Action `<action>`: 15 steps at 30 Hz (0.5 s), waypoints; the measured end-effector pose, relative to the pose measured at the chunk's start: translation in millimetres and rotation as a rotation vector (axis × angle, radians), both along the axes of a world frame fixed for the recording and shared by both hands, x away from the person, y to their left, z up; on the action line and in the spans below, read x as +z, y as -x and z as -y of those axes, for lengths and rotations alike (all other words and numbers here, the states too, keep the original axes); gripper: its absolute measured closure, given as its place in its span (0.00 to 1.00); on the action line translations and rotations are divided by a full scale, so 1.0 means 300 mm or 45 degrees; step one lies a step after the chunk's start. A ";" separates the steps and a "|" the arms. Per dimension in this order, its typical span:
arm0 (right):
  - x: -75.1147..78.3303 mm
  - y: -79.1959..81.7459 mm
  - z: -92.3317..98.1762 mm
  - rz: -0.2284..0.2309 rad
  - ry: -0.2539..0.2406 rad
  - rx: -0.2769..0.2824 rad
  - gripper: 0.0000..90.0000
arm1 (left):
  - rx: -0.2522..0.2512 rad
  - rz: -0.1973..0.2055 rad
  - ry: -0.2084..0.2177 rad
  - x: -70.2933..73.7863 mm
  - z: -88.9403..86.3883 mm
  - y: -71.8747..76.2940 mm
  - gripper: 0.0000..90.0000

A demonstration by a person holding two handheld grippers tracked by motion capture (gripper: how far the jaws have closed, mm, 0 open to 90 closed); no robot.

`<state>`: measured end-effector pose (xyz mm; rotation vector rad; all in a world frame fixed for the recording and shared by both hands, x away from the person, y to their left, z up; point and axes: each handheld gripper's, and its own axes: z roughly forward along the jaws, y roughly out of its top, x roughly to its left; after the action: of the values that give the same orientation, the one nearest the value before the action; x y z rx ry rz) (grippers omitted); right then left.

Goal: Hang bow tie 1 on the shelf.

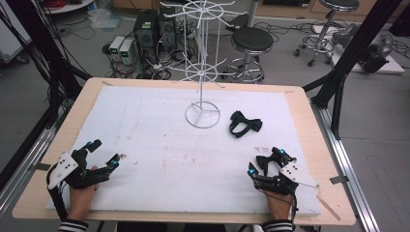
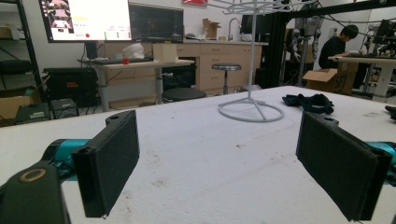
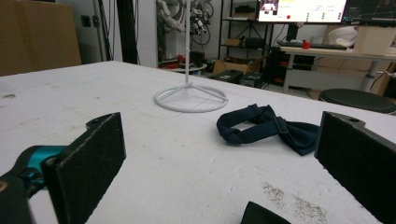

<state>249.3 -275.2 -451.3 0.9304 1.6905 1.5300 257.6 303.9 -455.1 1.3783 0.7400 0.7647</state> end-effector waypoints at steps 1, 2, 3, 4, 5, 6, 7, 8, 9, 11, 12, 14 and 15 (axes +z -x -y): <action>0.000 0.000 -0.001 0.000 0.001 0.000 0.01 | -0.001 -0.001 0.001 0.000 0.000 0.000 0.15; 0.000 -0.002 -0.002 0.011 0.019 -0.004 0.01 | 0.000 -0.001 0.001 0.000 0.000 0.000 0.15; 0.000 -0.002 -0.002 0.011 0.019 -0.004 0.01 | 0.000 0.000 -0.001 0.000 0.000 0.000 0.15; 0.001 0.000 -0.004 0.004 0.018 -0.001 0.01 | -0.001 0.001 -0.003 0.000 0.001 0.000 0.15; 0.001 -0.001 -0.005 0.009 0.025 -0.004 0.01 | -0.002 0.000 0.001 0.000 0.001 0.000 0.15; 0.001 -0.001 -0.005 0.008 0.025 -0.003 0.01 | 0.000 -0.001 0.000 0.000 0.001 -0.001 0.15; 0.001 -0.001 -0.004 0.006 0.022 0.000 0.01 | 0.000 0.002 0.001 0.000 0.001 -0.001 0.15; 0.001 -0.001 -0.004 0.006 0.022 0.000 0.01 | 0.000 0.002 0.000 0.000 0.001 -0.001 0.15; 0.001 -0.003 -0.002 0.014 0.021 0.002 0.01 | 0.000 0.001 0.000 0.000 0.001 -0.001 0.15; 0.002 -0.001 -0.001 0.010 0.012 0.009 0.01 | -0.001 0.000 -0.002 0.000 0.001 -0.001 0.15; 0.003 -0.003 -0.001 0.014 0.018 0.007 0.01 | -0.001 0.001 0.000 0.000 0.001 -0.001 0.15; 0.004 -0.002 -0.001 0.012 0.021 0.005 0.01 | -0.001 -0.003 0.002 0.000 0.002 -0.001 0.15; 0.007 -0.001 0.000 0.023 0.021 0.006 0.01 | 0.001 -0.003 0.000 0.000 0.002 -0.001 0.15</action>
<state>249.7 -275.3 -449.4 0.9025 1.6913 1.5212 257.9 303.2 -455.0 1.3793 0.7422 0.7635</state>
